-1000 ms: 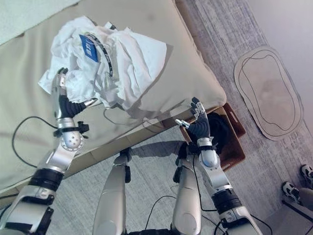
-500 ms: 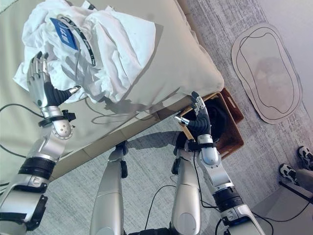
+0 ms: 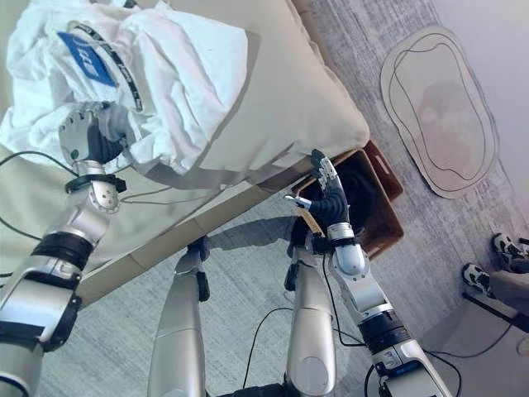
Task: Pick up clothes into the bucket
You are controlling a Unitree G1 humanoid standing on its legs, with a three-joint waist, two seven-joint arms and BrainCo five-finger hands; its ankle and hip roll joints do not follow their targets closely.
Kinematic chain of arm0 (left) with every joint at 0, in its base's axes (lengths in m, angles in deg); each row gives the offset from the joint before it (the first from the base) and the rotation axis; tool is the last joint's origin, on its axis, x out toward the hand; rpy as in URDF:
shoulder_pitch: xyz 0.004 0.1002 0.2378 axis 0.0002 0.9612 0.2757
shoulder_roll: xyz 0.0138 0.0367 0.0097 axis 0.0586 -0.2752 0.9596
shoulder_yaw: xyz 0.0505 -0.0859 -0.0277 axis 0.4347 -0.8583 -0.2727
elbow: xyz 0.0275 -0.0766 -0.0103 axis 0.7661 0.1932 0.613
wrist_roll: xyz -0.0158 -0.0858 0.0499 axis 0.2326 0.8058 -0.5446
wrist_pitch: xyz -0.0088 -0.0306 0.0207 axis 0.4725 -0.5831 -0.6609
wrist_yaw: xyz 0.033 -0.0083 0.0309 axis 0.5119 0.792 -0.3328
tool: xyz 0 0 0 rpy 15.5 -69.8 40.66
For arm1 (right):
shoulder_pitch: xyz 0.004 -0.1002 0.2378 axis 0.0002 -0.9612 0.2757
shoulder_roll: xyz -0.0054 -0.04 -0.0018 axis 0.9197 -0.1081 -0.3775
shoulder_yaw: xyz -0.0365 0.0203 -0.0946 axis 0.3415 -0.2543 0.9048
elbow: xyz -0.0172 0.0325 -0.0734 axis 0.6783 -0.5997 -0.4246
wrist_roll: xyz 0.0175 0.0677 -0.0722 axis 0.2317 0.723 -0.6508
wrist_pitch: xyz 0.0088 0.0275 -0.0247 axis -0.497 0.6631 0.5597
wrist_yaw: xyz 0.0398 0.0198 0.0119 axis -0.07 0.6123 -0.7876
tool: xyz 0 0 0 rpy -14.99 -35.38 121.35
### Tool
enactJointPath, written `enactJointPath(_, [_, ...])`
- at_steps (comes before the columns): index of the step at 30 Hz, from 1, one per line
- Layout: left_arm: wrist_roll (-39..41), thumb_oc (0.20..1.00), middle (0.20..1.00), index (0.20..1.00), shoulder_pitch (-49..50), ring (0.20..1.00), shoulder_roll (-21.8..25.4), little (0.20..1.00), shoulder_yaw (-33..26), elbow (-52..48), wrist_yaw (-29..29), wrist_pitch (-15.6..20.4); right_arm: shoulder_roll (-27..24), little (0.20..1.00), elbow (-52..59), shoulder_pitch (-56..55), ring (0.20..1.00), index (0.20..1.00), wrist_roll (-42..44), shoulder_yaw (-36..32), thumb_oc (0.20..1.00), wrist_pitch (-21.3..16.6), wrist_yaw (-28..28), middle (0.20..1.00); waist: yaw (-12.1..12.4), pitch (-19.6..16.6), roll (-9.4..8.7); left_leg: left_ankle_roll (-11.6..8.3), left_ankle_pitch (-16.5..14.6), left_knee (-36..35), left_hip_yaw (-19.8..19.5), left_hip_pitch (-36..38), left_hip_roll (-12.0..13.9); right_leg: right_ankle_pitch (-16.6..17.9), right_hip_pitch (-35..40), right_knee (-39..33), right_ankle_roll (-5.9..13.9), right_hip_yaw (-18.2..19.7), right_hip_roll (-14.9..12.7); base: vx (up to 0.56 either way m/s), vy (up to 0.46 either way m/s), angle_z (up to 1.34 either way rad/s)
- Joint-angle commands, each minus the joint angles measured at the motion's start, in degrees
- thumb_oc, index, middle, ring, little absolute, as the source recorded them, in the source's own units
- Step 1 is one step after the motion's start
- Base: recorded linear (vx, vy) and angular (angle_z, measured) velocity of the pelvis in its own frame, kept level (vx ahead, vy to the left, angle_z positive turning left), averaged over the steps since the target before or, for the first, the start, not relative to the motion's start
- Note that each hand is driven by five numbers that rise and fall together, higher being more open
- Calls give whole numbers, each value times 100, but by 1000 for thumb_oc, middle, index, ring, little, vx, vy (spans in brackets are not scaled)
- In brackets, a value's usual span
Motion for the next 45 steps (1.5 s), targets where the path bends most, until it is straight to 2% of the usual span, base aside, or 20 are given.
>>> enactJointPath(1, [12, 200, 200, 200, 71, 200, 121, 200, -129, 102, 160, 59, -155, 1000, 544, -232, 1000, 1000, 67, -132, 1000, -327, -99, 1000, 100, -244, -131, 257, -528, 409, 428, 51, -59, 527, -77, -207, 245, 151, -20, 0, 0, 0])
enactJointPath(14, [225, 200, 200, 200, 893, 200, -144, 200, -420, -13, 228, 298, -140, 1000, 498, -338, 1000, 1000, 82, -166, 1000, -312, -150, 1000, 213, -343, -91, 226, -465, 247, 409, 270, -39, 510, 132, -276, 222, 60, -11, 0, 0, 0])
enactJointPath(20, [294, 200, 200, 200, 1628, 200, -414, 200, -692, -733, 195, 553, -80, 1000, 388, -380, 1000, 1000, 37, -212, 1000, -273, -128, 1000, 355, -444, -27, 219, -467, 105, 413, 626, -37, 486, 469, -343, 226, -7, -25, 45, -13, 0])
enactJointPath(21, [305, 200, 200, 200, 2189, 200, -595, 200, -911, -1465, 215, 804, -53, 1000, 270, -427, 1000, 1000, 3, -325, 1000, -238, -106, 1000, 484, -558, 19, 207, -471, -53, 387, 948, -39, 463, 766, -422, 235, -65, -36, 81, -27, 3])
enactJointPath(22, [301, 200, 200, 200, 2216, 200, -596, 200, -925, -1488, 222, 796, -56, 1000, 270, -433, 1000, 1000, 4, -315, 1000, -239, -106, 1000, 478, -551, 19, 206, -467, -67, 387, 974, -39, 464, 790, -431, 235, -68, -34, 138, -46, 7])
enactJointPath(23, [380, 200, 200, 200, 2525, 200, -714, 200, -1050, -1989, 277, 959, -42, 1000, 229, -478, 1000, 1000, -21, -397, 1000, -229, -88, 1000, 569, -624, 41, 202, -470, -151, 379, 1175, -41, 451, 1006, -484, 241, -115, -54, 56, -22, 8])
enactJointPath(25, [405, 200, 200, 200, 2676, 200, -772, 200, -1084, -2098, 307, 1004, -30, 1000, 188, -493, 1000, 1000, -24, -418, 1000, -224, -83, 1000, 598, -644, 56, 203, -467, -194, 370, 1293, -37, 452, 1121, -518, 242, -144, -59, 79, -27, 7])
enactJointPath(26, [482, 200, 200, 200, 2917, 200, -844, 200, -1178, -2435, 387, 1167, -17, 1000, 114, -546, 1000, 1000, -5, -487, 1000, -214, -93, 1000, 674, -721, 71, 195, -457, -325, 359, 1518, -34, 446, 1365, -631, 244, -178, -58, 114, -33, 6])
enactJointPath(29, [595, 200, 200, 200, 3260, 200, -924, 200, -1315, -2916, 523, 1342, -9, 1000, 9, -651, 1000, 1000, 14, -551, 1000, -188, -137, 1000, 770, -851, 109, 180, -408, -551, 334, 1870, -38, 433, 1729, -769, 251, -270, -57, 89, -25, 10])
enactJointPath(39, [851, 200, 200, 200, 3739, 200, -1013, 200, -1446, -3606, 909, 1632, 27, 1000, -220, -914, 1000, 1000, -58, -670, 1000, -108, -243, 1000, 931, -1316, 229, 88, -128, -1350, 270, 2785, -73, 446, 2628, -1264, 271, -547, -19, 71, -13, 11])
enactJointPath(45, [920, 200, 200, 200, 3766, 200, -865, 200, -1654, -4528, 1123, 1794, 27, 1000, -312, -1000, 1000, 1000, -210, -608, 1000, -25, -391, 1000, 1012, -1662, 316, 35, -61, -1689, 248, 3248, -64, 336, 3091, -1361, 288, -697, 39, 49, -15, 6])
